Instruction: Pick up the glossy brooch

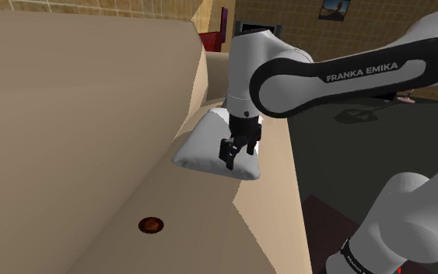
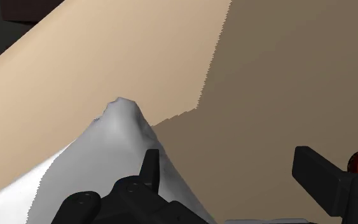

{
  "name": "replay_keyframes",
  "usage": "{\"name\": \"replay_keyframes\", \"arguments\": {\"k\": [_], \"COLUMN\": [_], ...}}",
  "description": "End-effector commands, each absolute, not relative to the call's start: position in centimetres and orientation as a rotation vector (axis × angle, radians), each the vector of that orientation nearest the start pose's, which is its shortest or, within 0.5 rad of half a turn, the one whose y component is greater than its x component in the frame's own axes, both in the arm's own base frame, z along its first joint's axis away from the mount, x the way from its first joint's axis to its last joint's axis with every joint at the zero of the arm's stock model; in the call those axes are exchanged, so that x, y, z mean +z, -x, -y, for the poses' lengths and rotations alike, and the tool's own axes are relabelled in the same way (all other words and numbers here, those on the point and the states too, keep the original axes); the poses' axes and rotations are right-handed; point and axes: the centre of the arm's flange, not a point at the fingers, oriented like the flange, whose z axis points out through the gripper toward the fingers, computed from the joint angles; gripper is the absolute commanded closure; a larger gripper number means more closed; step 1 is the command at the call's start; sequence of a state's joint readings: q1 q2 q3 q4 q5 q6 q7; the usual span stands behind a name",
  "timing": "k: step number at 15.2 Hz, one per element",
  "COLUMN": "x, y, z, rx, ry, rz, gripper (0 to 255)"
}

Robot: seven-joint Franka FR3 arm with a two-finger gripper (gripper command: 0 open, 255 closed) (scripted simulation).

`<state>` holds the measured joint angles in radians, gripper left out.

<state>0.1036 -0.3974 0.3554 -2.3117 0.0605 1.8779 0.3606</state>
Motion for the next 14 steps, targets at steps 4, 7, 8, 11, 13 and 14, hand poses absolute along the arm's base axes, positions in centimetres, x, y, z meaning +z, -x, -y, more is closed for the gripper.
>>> {"name": "replay_keyframes", "arguments": {"k": [4, 7, 8, 11, 13, 14], "x": [44.7, 42.7, 42.0, 40.0, 38.7, 38.0], "y": [-40.3, -41.6, -42.0, -43.3, -44.1, -44.5], "z": [-25.4, -28.5, -29.5, -32.6, -34.7, -35.7], "rx": [0.044, 0.048, 0.050, 0.054, 0.057, 0.059], "ry": [3.225, 3.219, 3.218, 3.212, 3.209, 3.207], "rz": [0.103, 0.118, 0.123, 0.137, 0.147, 0.152], "gripper": [0, 0, 0, 0, 0, 0]}}
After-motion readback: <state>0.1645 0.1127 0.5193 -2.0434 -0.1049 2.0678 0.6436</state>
